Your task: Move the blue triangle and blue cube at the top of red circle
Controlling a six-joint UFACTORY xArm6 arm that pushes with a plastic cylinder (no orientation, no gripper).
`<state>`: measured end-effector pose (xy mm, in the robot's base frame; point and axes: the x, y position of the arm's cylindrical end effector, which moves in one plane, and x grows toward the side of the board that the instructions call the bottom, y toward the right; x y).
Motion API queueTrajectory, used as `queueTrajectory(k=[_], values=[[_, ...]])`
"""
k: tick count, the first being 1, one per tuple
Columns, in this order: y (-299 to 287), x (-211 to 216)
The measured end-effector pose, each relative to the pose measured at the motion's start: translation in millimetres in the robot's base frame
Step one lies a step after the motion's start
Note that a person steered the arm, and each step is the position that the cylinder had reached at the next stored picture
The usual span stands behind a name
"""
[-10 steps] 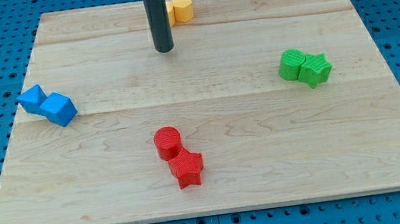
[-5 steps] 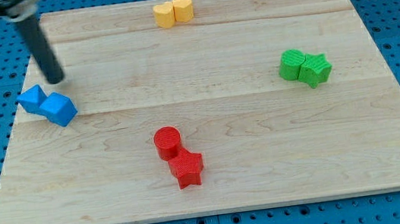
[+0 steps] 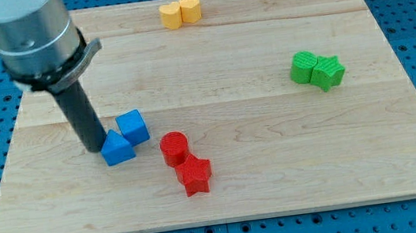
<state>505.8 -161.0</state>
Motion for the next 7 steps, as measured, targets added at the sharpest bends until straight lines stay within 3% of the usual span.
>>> queueTrajectory(k=[2,3,7], values=[[-6,65],[3,61],[-1,-30]])
